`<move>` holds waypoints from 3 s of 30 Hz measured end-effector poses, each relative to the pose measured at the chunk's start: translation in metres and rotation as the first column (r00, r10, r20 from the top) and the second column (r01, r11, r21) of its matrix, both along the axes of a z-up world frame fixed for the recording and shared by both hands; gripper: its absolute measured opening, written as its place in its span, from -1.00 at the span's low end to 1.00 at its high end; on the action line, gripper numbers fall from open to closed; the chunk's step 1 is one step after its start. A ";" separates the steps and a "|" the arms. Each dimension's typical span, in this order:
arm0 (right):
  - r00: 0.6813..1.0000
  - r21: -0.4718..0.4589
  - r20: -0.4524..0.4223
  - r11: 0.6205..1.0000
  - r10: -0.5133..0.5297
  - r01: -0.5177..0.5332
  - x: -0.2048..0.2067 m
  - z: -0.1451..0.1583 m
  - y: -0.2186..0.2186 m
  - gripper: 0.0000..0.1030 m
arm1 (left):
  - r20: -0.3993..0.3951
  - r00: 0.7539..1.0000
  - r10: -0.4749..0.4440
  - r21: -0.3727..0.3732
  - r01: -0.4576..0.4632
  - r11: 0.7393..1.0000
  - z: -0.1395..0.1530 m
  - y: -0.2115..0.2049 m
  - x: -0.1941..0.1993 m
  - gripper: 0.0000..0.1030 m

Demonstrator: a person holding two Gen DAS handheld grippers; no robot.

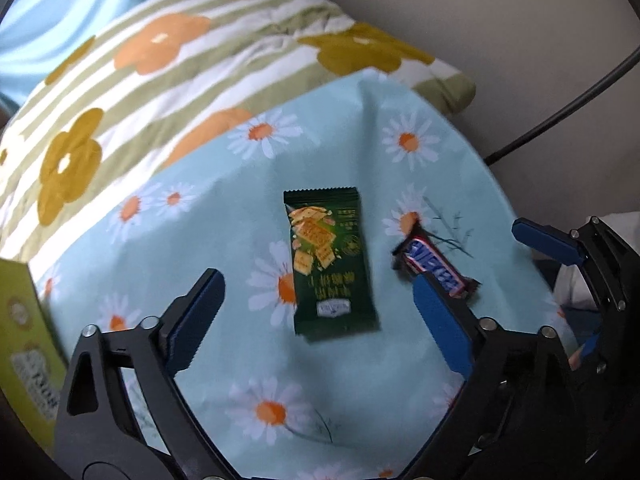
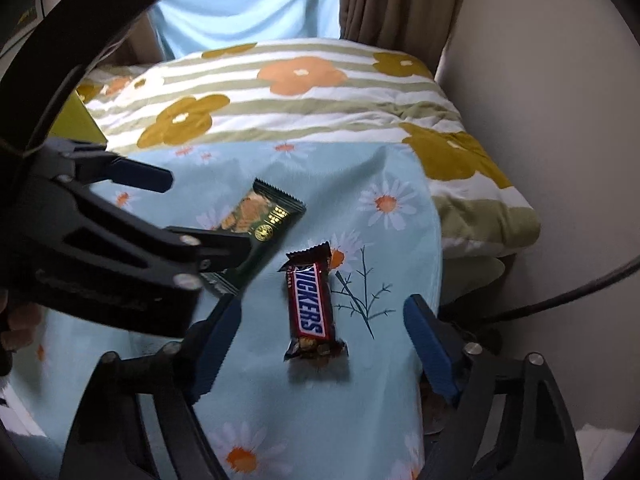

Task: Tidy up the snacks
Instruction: 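Grasp the green cracker packet with the left tool while the right tool grasps the Snickers bar, then carry both snacks over the yellow box and open both tools to drop them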

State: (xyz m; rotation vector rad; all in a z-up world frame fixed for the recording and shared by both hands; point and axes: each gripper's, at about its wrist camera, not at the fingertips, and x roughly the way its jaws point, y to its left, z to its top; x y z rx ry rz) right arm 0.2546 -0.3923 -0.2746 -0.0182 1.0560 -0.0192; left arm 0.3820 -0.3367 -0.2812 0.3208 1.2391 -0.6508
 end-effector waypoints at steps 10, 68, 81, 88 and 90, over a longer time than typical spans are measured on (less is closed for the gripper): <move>0.998 -0.030 -0.047 0.998 0.048 -0.049 0.018 -0.028 0.000 0.24 | -0.028 0.998 -0.050 0.078 0.052 0.996 -0.034 -0.020 0.013 0.50; 0.970 0.049 0.161 0.980 0.183 -0.193 0.008 0.107 0.041 -0.50 | 0.212 0.948 0.238 -0.144 -0.211 0.967 0.133 0.105 -0.032 -0.21; 0.898 0.102 0.283 0.920 0.338 -0.379 0.033 0.180 0.175 -0.50 | 0.288 0.831 0.476 -0.255 -0.413 0.874 0.204 0.287 -0.036 -0.21; 0.879 0.153 0.298 0.890 0.373 -0.429 0.054 0.185 0.262 -0.50 | 0.270 0.798 0.539 -0.236 -0.488 0.840 0.195 0.389 -0.036 -0.21; 0.876 0.155 0.295 0.886 0.382 -0.438 0.060 0.182 0.290 -0.50 | 0.252 0.791 0.557 -0.230 -0.511 0.828 0.186 0.419 -0.036 -0.21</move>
